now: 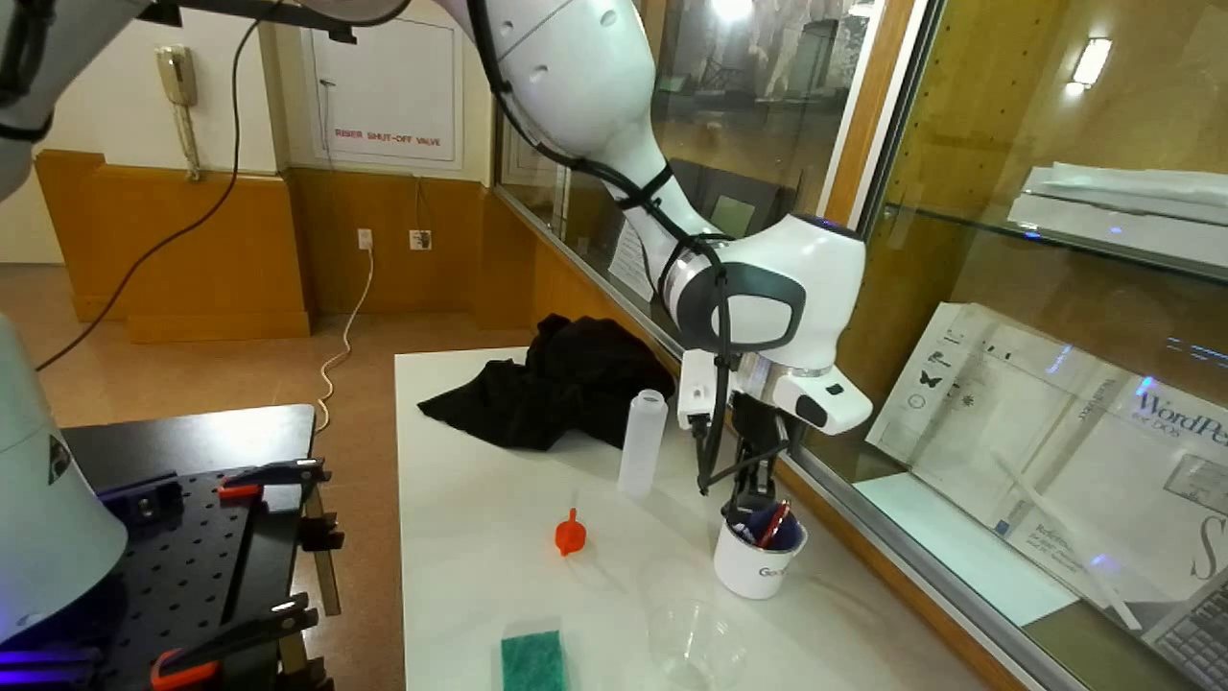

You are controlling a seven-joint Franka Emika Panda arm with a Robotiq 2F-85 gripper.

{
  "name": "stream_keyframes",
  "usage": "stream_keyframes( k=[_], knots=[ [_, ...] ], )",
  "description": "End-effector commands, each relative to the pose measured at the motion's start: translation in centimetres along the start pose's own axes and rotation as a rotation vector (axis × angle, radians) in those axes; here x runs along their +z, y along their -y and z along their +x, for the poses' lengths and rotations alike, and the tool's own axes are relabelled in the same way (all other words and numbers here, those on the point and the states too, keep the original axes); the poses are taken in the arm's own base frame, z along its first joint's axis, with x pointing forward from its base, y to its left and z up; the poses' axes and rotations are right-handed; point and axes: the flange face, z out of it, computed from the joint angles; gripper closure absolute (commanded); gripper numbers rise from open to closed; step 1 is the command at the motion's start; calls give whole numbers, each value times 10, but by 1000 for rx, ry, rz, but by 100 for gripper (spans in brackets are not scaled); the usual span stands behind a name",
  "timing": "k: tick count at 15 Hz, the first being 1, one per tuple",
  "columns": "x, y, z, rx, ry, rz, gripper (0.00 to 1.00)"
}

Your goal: Remove the marker and pen from the white cup and put them in the plastic cup

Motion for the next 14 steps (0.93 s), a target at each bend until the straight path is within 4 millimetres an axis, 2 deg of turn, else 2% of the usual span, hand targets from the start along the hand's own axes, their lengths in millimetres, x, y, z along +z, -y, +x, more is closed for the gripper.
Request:
stream_keyframes(
  k=[1,6,9,12,14],
  knots=[
    [-51,-6,-11,48,76,16,95],
    [-115,-18,-18,96,124,-20,95],
    [-143,-30,-31,140,173,-66,95],
    [-156,-44,-46,202,196,-113,95],
    [-155,-56,-51,261,189,-130,95]
  ],
)
